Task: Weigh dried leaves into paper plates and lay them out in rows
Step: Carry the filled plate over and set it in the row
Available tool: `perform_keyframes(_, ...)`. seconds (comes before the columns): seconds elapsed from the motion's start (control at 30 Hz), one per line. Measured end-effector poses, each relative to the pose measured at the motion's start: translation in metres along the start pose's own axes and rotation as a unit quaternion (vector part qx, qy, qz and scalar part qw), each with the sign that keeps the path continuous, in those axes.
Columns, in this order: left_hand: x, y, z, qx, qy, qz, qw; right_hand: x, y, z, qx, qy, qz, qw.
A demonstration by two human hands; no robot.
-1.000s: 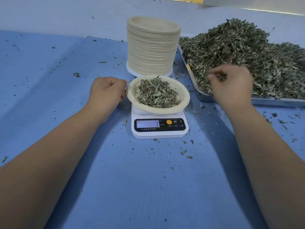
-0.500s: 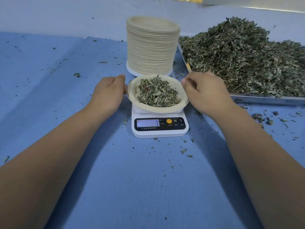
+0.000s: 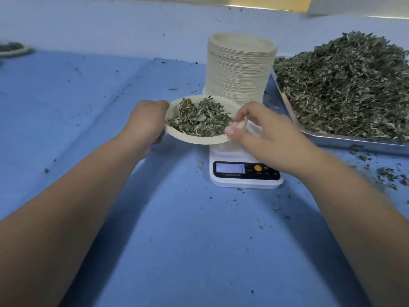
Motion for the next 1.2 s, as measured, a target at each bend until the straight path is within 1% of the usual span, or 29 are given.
perform_keyframes(0.07, -0.032, 0.009, -0.008, -0.014, -0.005, -0.012, 1.000, 0.017, 0.024, 0.003, -0.033, 0.050, -0.012, 0.998)
perform_keyframes(0.13, -0.067, 0.020, -0.018, -0.023, -0.022, -0.020, 0.999, 0.035, 0.047, 0.010, -0.070, 0.070, -0.022, 0.995)
perform_keyframes(0.23, -0.125, 0.033, -0.038, -0.028, -0.072, -0.023, 0.997, 0.070, 0.086, 0.026, -0.118, 0.092, -0.026, 0.988)
perform_keyframes(0.3, -0.171, 0.043, -0.053, -0.038, -0.120, -0.013, 0.992, 0.100, 0.116, 0.038, -0.145, 0.120, -0.021, 0.982)
perform_keyframes(0.43, -0.270, 0.071, -0.092, -0.063, -0.216, 0.068, 0.972, 0.169, 0.182, 0.057, -0.201, 0.173, -0.011, 0.964)
perform_keyframes(0.57, -0.357, 0.101, -0.137, -0.075, -0.298, 0.195, 0.931, 0.241, 0.249, 0.070, -0.249, 0.207, -0.017, 0.946)
perform_keyframes(0.67, -0.415, 0.114, -0.169, -0.112, -0.314, 0.275, 0.902, 0.289, 0.300, 0.080, -0.280, 0.224, -0.027, 0.933)
perform_keyframes(0.77, -0.469, 0.129, -0.199, -0.131, -0.345, 0.291, 0.883, 0.329, 0.348, 0.090, -0.311, 0.226, -0.036, 0.923)
perform_keyframes(0.83, -0.495, 0.138, -0.221, -0.121, -0.396, 0.279, 0.867, 0.353, 0.376, 0.096, -0.332, 0.218, -0.041, 0.917)
perform_keyframes(0.87, -0.505, 0.143, -0.230, -0.109, -0.430, 0.250, 0.860, 0.364, 0.389, 0.099, -0.343, 0.213, -0.042, 0.914)
perform_keyframes(0.93, -0.523, 0.151, -0.248, -0.074, -0.513, 0.121, 0.847, 0.388, 0.416, 0.103, -0.362, 0.209, -0.040, 0.907)
perform_keyframes(1.0, -0.537, 0.157, -0.259, -0.043, -0.580, -0.002, 0.814, 0.410, 0.446, 0.105, -0.382, 0.209, -0.040, 0.899)
perform_keyframes(1.03, -0.541, 0.158, -0.264, -0.036, -0.601, -0.028, 0.798, 0.422, 0.462, 0.106, -0.390, 0.214, -0.042, 0.895)
perform_keyframes(1.1, -0.545, 0.157, -0.267, -0.021, -0.622, -0.049, 0.781, 0.446, 0.495, 0.107, -0.404, 0.225, -0.045, 0.885)
perform_keyframes(1.13, -0.545, 0.157, -0.266, -0.012, -0.623, -0.044, 0.781, 0.457, 0.511, 0.107, -0.411, 0.231, -0.042, 0.881)
perform_keyframes(1.2, -0.544, 0.158, -0.259, 0.004, -0.601, -0.009, 0.799, 0.476, 0.540, 0.106, -0.427, 0.242, -0.032, 0.871)
Point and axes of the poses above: each hand's wrist, its own z-axis towards the middle knuckle, its own x-axis out of the palm, y = z × x, the point moved 5 cm from there along z, towards the middle knuckle, and after that the axes turned 7 degrees about y, right-handed, at the moved point
